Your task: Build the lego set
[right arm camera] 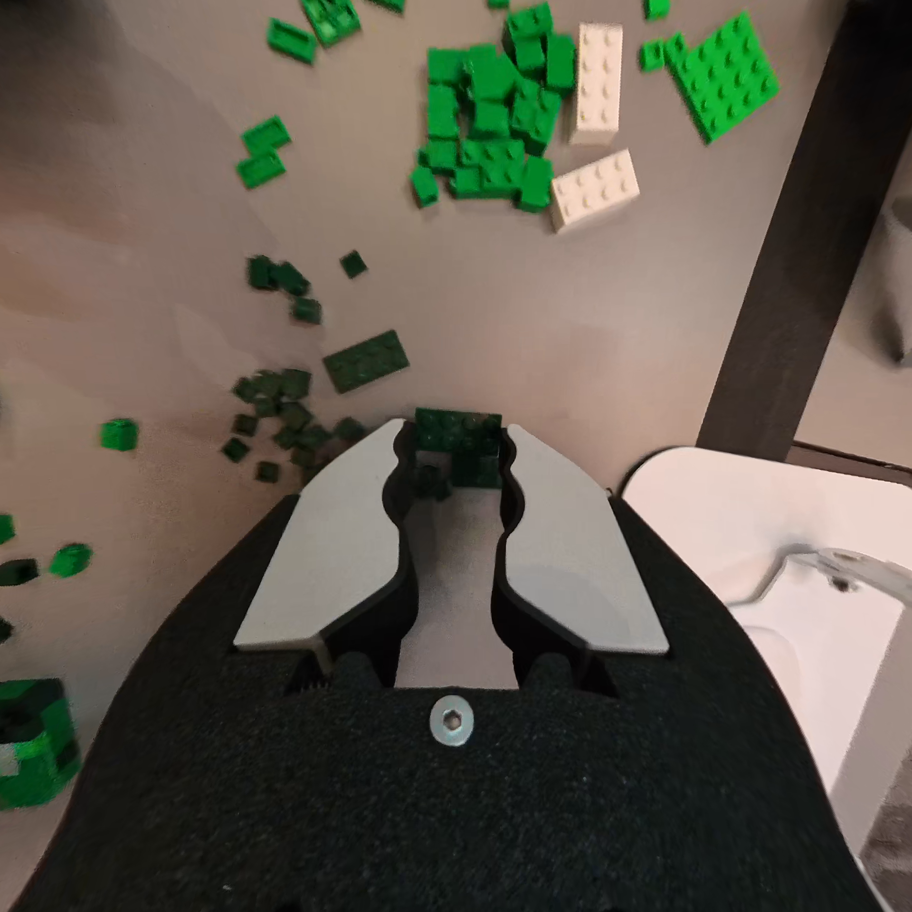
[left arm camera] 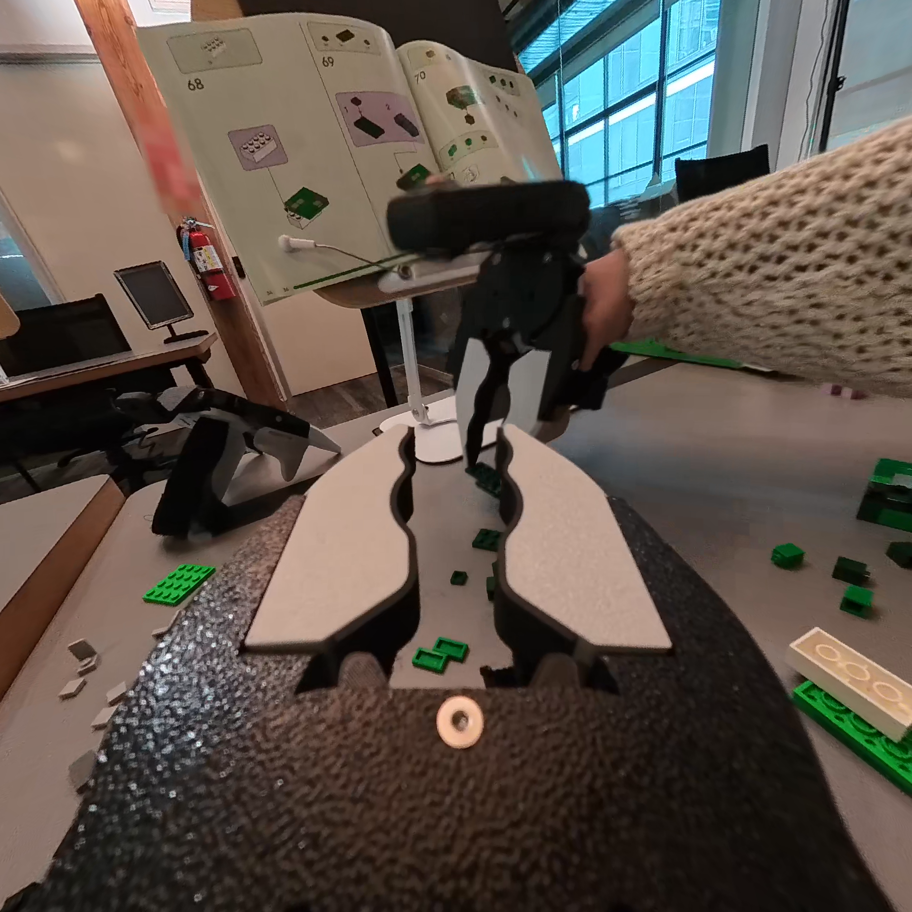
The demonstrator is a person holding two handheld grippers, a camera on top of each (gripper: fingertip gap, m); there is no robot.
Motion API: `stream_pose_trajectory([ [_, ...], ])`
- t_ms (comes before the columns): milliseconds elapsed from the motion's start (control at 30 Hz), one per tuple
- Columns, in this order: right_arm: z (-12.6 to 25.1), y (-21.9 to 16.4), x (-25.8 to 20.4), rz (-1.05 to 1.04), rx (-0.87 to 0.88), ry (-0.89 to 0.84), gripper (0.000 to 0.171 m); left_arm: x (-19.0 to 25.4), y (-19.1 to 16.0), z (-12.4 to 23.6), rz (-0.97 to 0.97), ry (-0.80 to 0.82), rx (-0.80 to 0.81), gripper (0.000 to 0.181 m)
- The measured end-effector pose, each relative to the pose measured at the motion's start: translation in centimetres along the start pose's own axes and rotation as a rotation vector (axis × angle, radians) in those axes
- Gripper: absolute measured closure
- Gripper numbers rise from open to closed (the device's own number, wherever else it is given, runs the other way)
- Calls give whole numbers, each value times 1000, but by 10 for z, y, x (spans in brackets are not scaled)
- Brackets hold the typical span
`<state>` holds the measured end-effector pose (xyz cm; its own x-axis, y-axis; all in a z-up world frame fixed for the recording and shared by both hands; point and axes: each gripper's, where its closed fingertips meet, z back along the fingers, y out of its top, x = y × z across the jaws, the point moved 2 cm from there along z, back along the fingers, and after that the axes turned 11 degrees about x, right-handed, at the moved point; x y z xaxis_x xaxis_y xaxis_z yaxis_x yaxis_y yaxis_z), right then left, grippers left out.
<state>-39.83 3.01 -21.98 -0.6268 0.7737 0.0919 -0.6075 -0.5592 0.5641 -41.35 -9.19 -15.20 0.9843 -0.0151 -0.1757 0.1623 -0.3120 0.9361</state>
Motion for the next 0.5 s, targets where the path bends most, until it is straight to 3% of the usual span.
stream_pose_trajectory([
  [200,48,19,-70,64,143,-110,139,3,1,-1,-7,-16,3,151],
  [500,90,8,-173,-40,377,-340,139,24,6,-1,-98,-99,22,151],
])
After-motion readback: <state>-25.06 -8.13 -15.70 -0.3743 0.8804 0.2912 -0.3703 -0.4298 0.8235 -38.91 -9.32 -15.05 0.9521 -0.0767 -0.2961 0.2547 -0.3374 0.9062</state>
